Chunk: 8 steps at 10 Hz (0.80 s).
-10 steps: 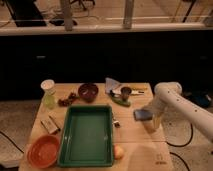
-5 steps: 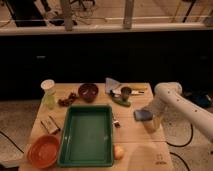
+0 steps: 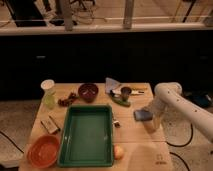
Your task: Place sponge in tray
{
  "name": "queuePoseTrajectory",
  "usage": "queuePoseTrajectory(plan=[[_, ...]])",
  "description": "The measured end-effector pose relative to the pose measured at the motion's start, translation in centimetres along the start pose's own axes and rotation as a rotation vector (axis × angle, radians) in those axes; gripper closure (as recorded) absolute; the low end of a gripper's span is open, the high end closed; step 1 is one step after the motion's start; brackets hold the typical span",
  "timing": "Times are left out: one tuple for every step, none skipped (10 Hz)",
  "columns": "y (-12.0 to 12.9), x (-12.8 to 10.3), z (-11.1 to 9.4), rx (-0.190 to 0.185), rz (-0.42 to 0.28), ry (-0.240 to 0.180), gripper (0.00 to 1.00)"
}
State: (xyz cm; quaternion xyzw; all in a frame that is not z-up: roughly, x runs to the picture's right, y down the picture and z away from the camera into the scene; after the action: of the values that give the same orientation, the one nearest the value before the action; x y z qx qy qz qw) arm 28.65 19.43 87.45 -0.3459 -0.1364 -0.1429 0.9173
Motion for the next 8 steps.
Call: queuePoseTrajectory(plan=[[0.02, 0.00, 0.02, 0.000, -0.001, 0.000, 0.20], [0.03, 0.00, 0.05, 0.000, -0.002, 0.000, 0.20], [0.05, -0.02, 0.13, -0.001, -0.002, 0.000, 0.20], [0.11, -0.04, 0.16, -0.002, -0.003, 0.000, 0.20], [0.16, -0.03, 0.18, -0.002, -0.003, 0.000, 0.20], [0.22, -0.01, 0.19, -0.003, -0.004, 0.000, 0.20], [0.26, -0.02, 0.21, -0.003, -0.004, -0.001, 0.20], [0.26, -0.03, 0.22, -0.004, -0.005, 0.000, 0.20]])
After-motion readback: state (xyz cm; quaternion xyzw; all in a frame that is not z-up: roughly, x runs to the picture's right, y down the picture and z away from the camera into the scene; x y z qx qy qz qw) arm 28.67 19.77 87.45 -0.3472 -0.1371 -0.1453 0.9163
